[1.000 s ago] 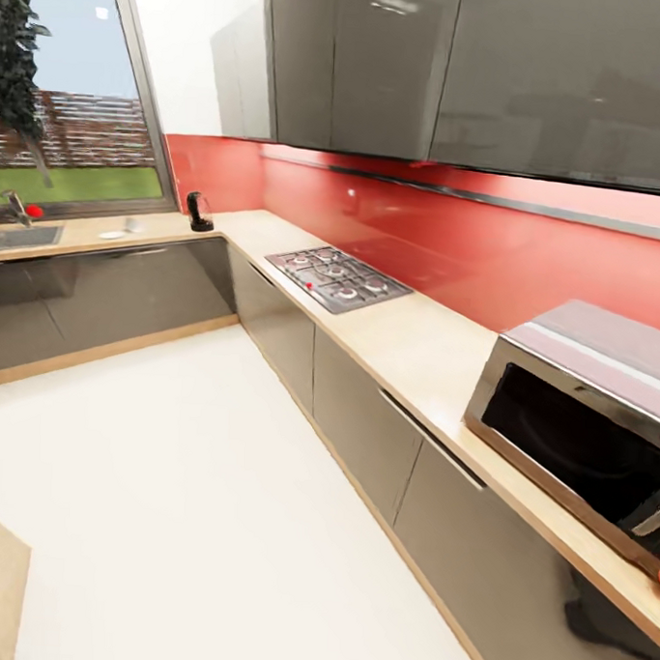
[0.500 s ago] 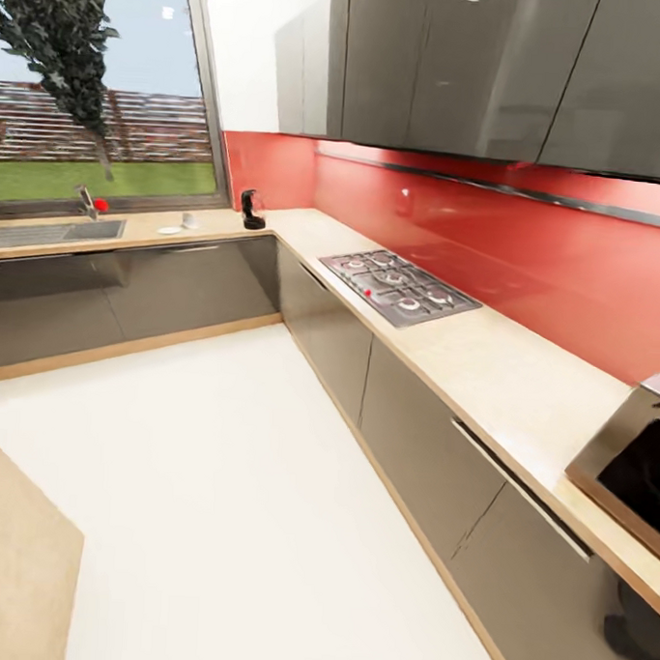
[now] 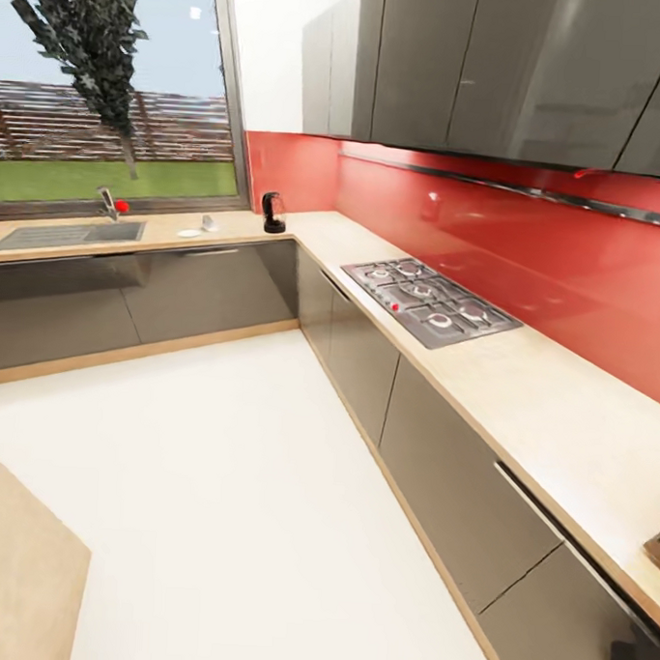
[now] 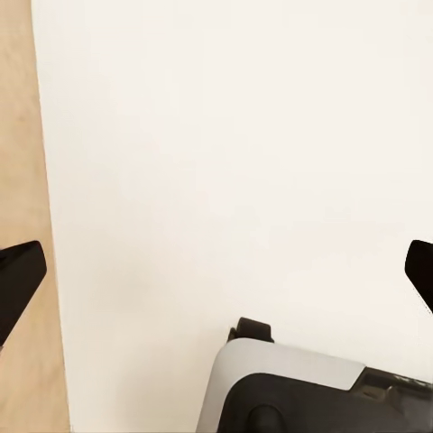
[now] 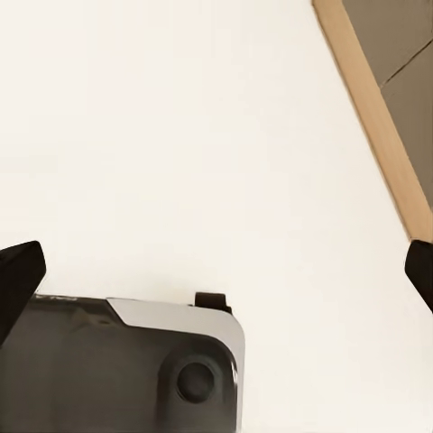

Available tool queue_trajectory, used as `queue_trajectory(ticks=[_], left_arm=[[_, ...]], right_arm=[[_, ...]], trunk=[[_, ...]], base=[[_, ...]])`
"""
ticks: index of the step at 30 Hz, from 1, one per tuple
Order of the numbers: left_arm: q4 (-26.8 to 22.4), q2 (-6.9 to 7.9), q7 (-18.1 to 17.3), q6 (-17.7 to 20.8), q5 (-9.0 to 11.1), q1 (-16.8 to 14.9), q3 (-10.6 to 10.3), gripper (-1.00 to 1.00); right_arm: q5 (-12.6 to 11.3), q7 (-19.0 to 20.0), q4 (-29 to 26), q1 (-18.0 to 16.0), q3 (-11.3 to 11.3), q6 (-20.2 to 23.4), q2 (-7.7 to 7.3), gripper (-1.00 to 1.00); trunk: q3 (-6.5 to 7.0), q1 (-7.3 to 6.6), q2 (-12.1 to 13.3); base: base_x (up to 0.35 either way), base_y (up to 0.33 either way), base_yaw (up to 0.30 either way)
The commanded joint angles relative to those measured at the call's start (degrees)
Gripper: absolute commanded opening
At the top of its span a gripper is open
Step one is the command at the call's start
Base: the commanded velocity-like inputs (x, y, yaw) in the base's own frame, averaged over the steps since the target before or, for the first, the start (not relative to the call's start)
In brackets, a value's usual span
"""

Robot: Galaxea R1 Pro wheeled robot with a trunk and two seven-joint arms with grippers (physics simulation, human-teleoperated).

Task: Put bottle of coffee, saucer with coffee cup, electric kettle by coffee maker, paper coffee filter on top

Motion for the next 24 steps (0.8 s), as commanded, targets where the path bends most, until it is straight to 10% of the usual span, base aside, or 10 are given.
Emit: queue_trajectory(ticks=[1,24], left_arm=[[0.02,0.0,0.04,-0.15,0.14,-0.04,-0.02,1.0],[0.02,0.0,0.04,-0.15,0.14,-0.04,-0.02,1.0]], right_arm=[[0.3,-0.01,0.0,-0.03,0.01,-0.13,-0.02,1.0],[0.3,-0.01,0.0,0.0,0.03,-0.13,-0.02,1.0]], trunk=[[-0.05,0.06,-0.09],[1.07,0.06,-0.09]], base=[[0.336,0.002,0.161],[0.338,0.0,0.232]])
